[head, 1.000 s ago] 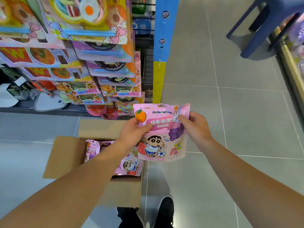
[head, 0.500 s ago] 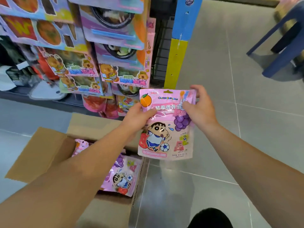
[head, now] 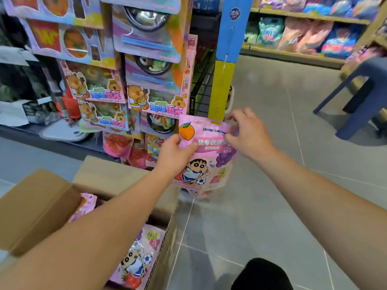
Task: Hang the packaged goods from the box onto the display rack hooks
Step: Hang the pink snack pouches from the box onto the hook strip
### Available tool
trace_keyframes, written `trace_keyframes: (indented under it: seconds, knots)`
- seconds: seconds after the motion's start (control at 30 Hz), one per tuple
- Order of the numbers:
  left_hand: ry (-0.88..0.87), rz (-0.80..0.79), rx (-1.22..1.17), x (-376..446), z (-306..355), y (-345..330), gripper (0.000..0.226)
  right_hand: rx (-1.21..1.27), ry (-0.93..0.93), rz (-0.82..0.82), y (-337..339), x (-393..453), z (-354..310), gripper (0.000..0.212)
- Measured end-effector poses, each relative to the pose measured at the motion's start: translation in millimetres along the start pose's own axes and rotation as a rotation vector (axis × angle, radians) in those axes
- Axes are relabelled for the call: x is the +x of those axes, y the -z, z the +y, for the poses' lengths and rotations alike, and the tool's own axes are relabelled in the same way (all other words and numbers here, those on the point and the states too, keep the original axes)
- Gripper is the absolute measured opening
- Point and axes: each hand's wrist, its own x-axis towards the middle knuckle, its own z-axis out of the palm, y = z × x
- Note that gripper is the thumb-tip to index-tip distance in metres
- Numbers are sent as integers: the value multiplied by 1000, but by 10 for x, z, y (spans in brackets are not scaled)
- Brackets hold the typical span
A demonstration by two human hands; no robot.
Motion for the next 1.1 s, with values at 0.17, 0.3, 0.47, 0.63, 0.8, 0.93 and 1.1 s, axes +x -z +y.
trace_keyframes:
  seconds: [0.17, 0.3, 0.47, 0.63, 0.8, 0.93, 1.1]
  knots:
    - [-4, 45, -20, 38, -49, 83, 27, -122, 18, -178, -47, 201, -107, 82]
    - [-9, 49, -4, 128, -21, 62, 29, -148, 3, -263, -89, 293, -57, 78]
    - [16, 47, 14, 253, 17, 34, 27, -168, -1, -328, -83, 373, 17, 81]
    - [74, 57, 5, 370, 42, 24, 34, -89, 7, -318, -59, 450, -17, 71]
    - [48, 63, 31, 390, 67, -78, 15, 4, -20, -289, -6, 510, -13, 56]
    - [8, 25, 129, 422, 83, -133, 21, 124, -74, -201, 27, 483, 38, 49]
    - [54, -55, 228, 415, -19, -178, 23, 182, -169, -204, -37, 297, 229, 20]
